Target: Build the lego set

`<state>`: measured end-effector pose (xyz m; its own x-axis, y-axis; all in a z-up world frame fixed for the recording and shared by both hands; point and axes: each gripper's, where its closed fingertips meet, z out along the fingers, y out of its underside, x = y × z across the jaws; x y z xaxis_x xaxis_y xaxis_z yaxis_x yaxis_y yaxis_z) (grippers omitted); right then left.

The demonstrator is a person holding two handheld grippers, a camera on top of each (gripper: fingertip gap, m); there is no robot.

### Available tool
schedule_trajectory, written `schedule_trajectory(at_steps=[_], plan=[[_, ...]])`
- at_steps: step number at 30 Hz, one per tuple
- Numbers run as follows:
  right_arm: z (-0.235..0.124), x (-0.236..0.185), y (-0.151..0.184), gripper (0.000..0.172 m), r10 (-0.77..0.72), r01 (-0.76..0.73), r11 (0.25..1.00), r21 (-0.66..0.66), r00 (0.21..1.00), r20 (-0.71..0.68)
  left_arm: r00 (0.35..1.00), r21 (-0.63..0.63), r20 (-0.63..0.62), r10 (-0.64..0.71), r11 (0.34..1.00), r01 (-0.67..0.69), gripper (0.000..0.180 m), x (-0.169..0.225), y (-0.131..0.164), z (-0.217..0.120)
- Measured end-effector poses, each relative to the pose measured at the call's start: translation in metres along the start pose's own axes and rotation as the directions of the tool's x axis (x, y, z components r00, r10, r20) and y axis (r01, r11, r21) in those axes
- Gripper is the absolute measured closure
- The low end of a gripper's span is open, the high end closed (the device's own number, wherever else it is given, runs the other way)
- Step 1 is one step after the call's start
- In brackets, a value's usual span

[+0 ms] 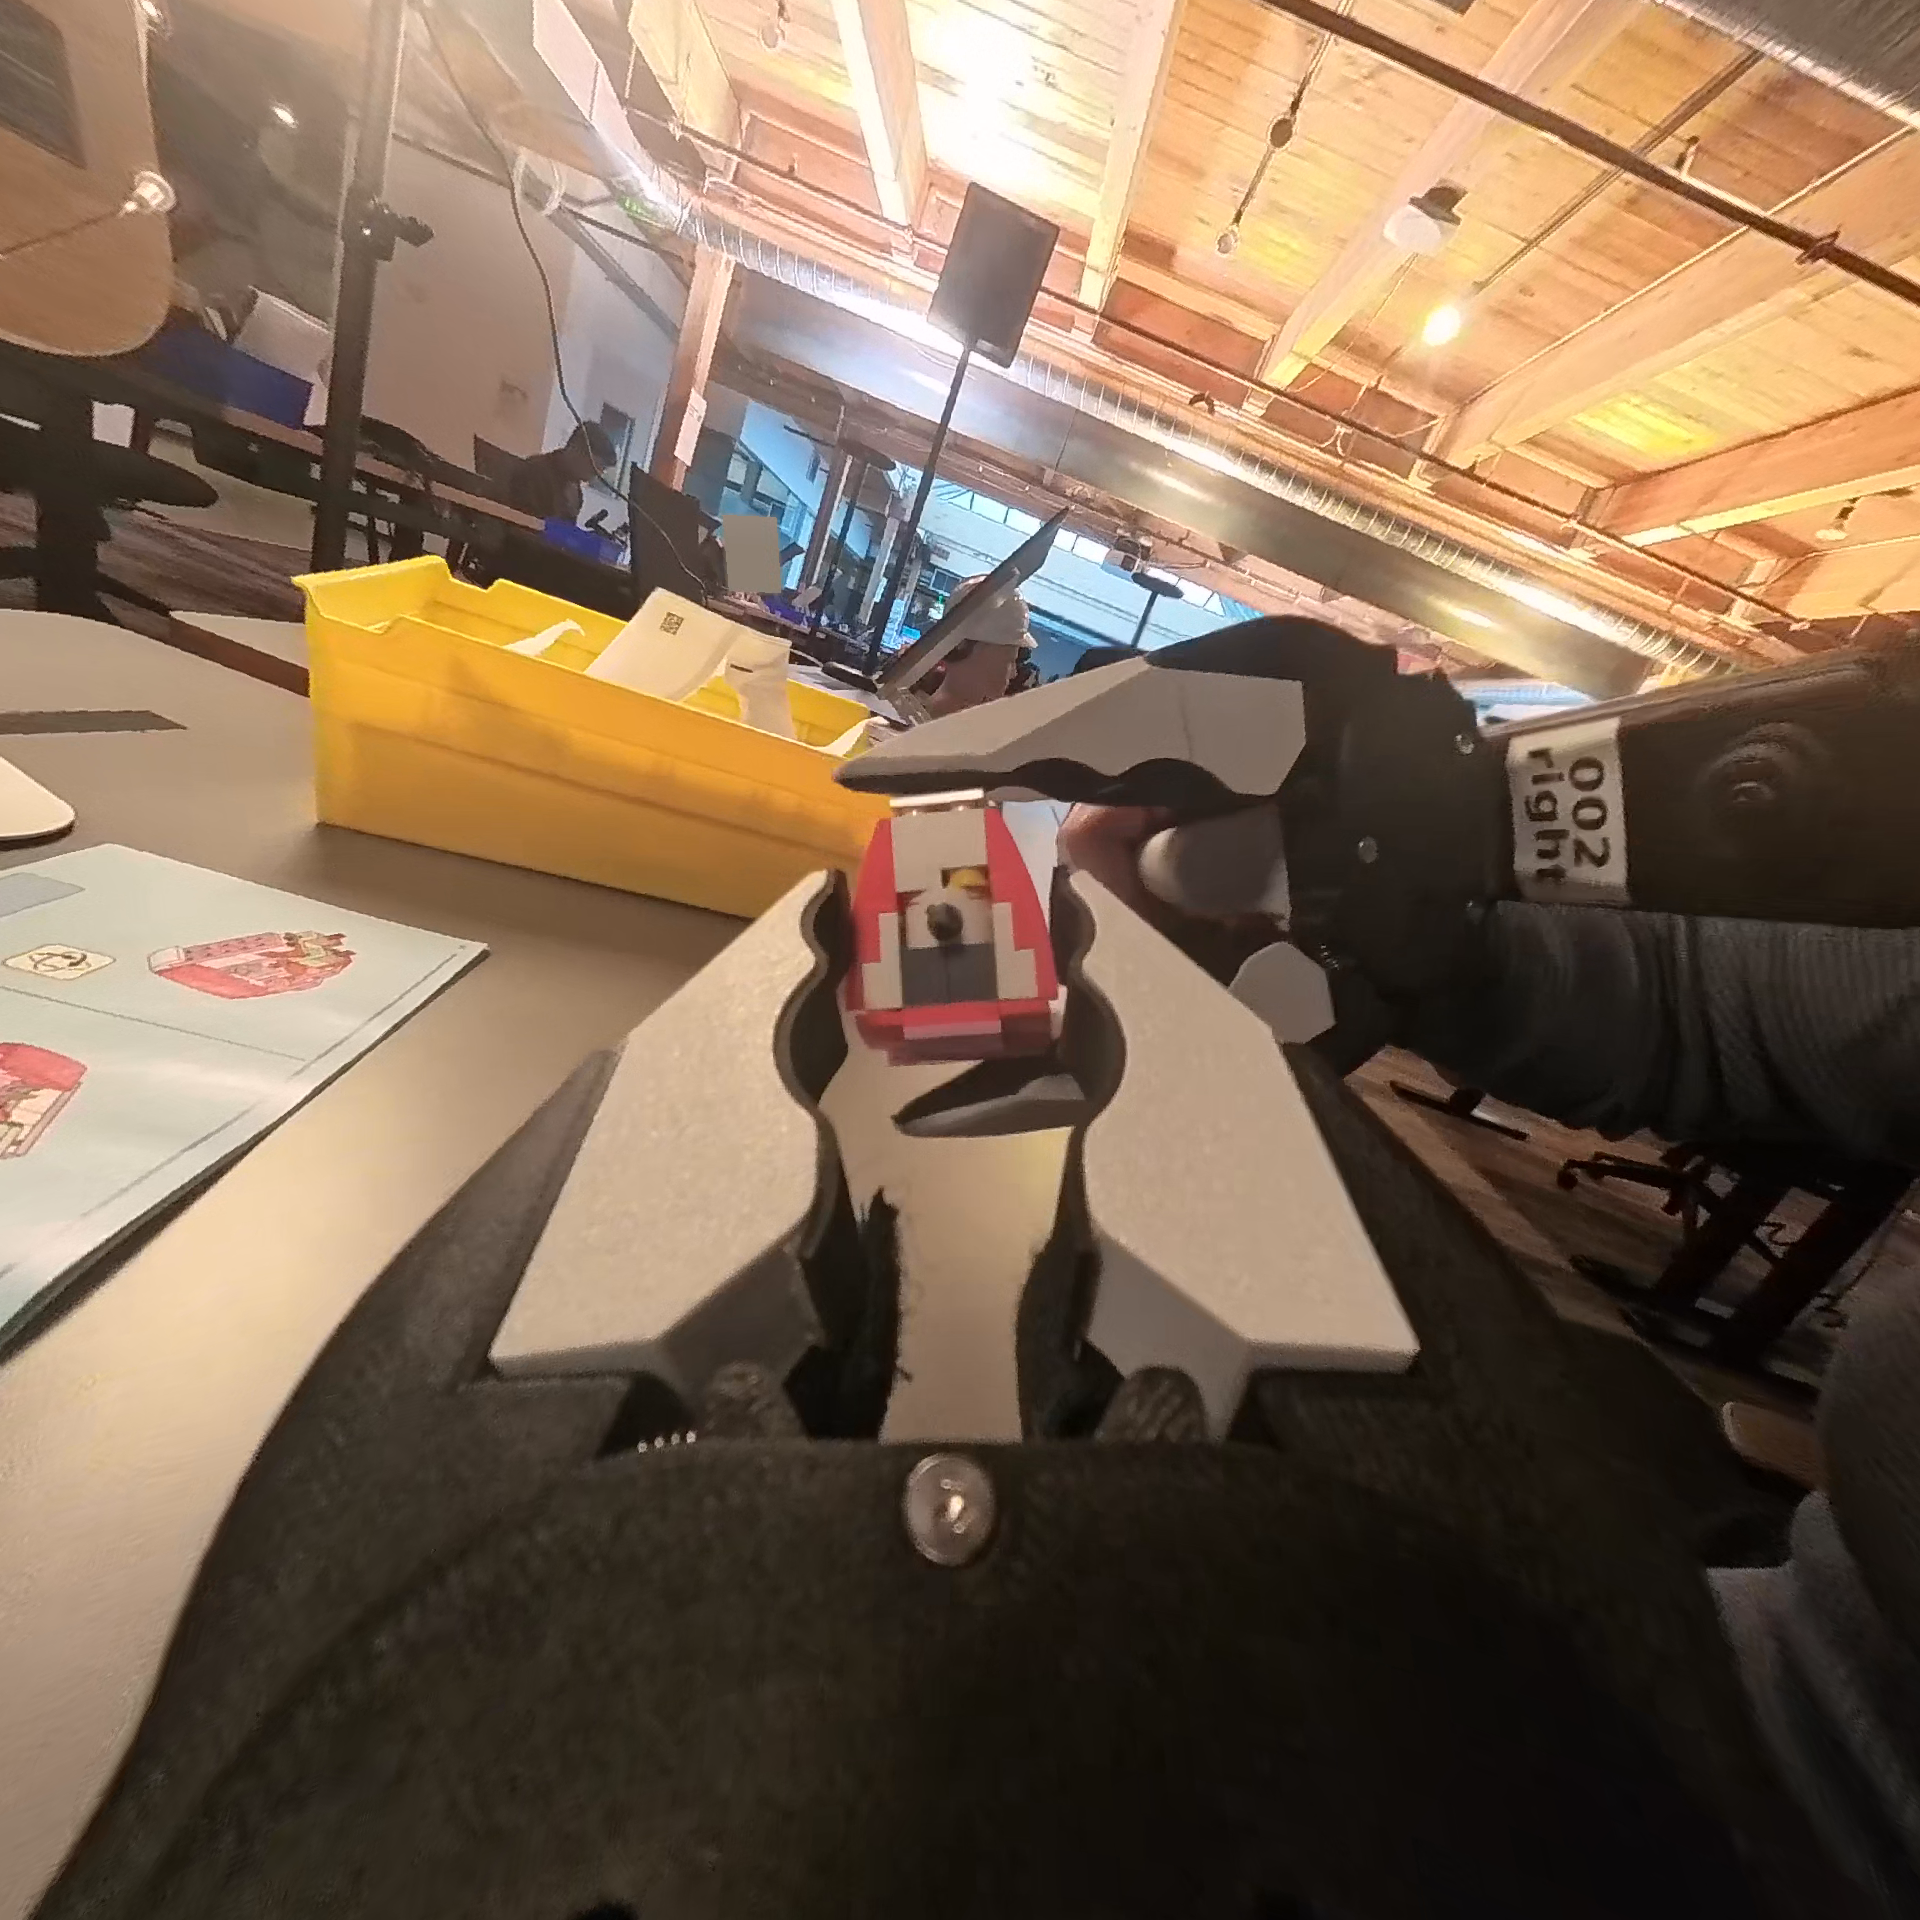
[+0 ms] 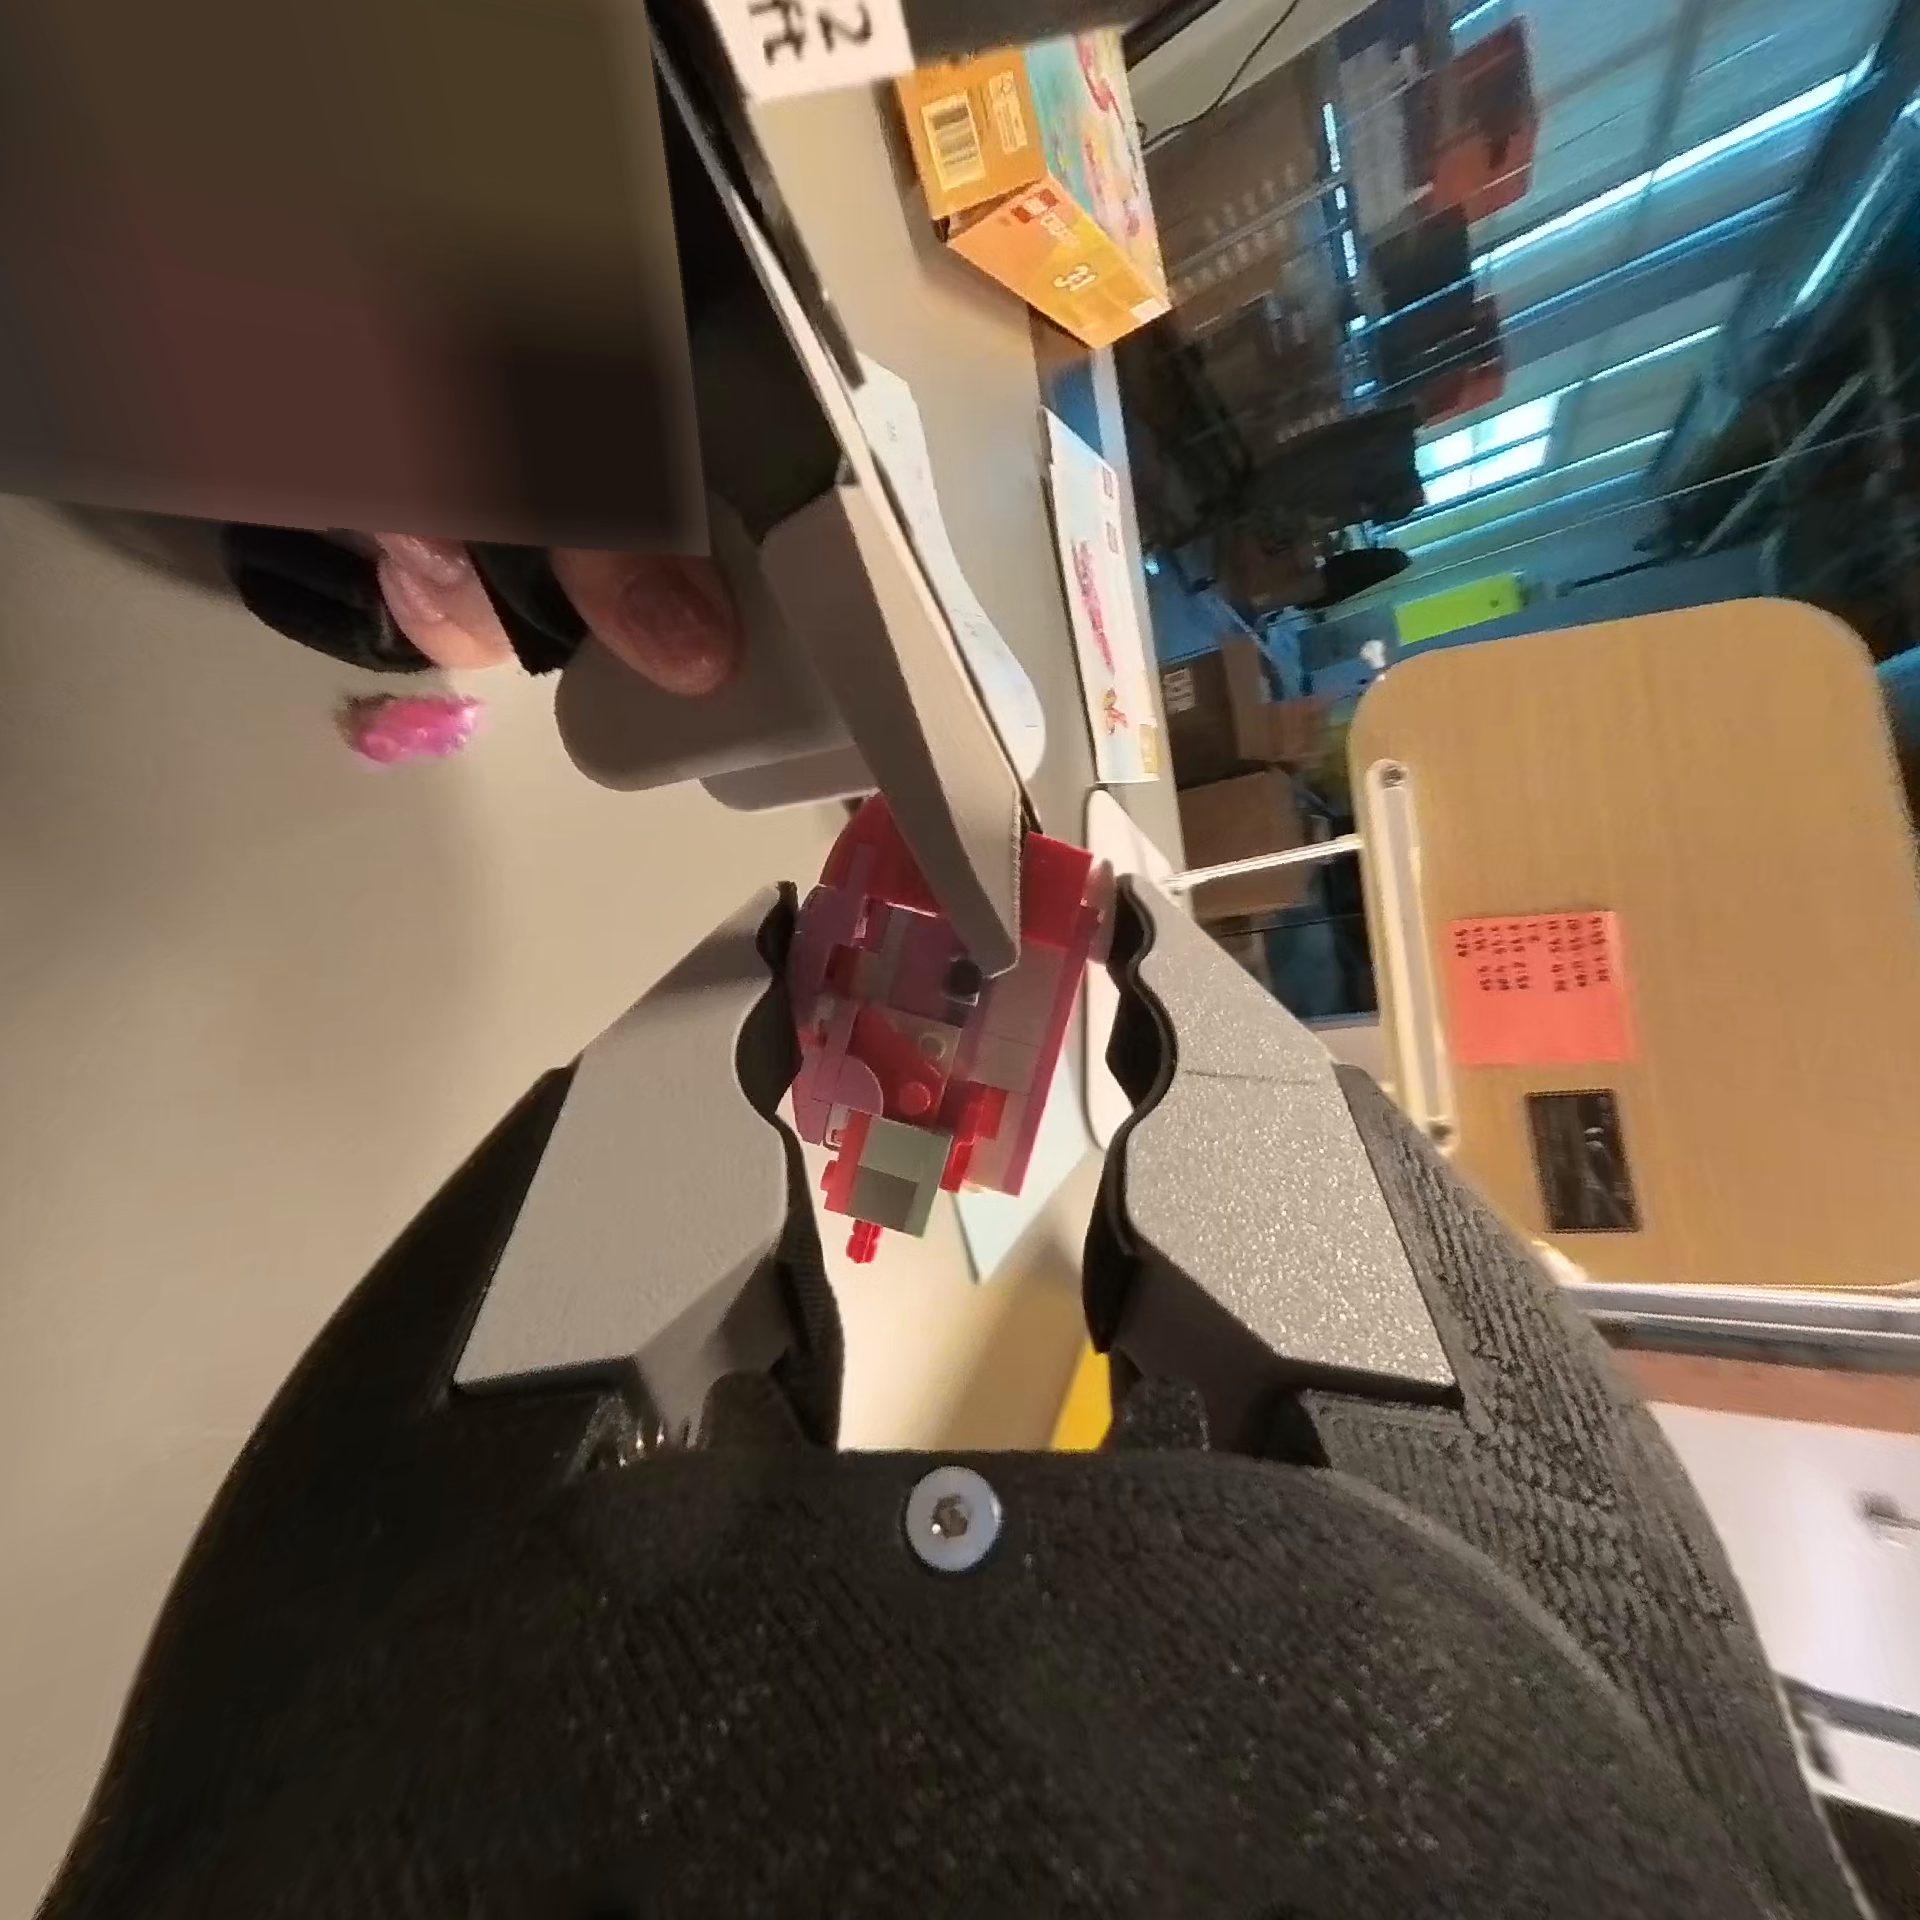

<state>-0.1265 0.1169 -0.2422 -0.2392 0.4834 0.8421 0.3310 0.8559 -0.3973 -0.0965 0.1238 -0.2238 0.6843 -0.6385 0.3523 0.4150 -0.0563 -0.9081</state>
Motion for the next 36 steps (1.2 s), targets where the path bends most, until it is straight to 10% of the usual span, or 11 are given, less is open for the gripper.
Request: schedule_trajectory(at_steps=[12,36], plan=[[-0.011,0.007,-0.018,0.092,0.053,-0.052,0.998,0.040,0.999,-0.009,0.911,0.204,-0.282,-0.301,0.909,0.363,0.143,0.006,-0.035,-0.017],[-0.015,0.008,-0.020,0.116,0.081,-0.083,0.995,0.058,0.996,0.032,0.891,0.129,-0.315,-0.328,0.915,0.383,0.143,0.016,-0.022,-0.009]])
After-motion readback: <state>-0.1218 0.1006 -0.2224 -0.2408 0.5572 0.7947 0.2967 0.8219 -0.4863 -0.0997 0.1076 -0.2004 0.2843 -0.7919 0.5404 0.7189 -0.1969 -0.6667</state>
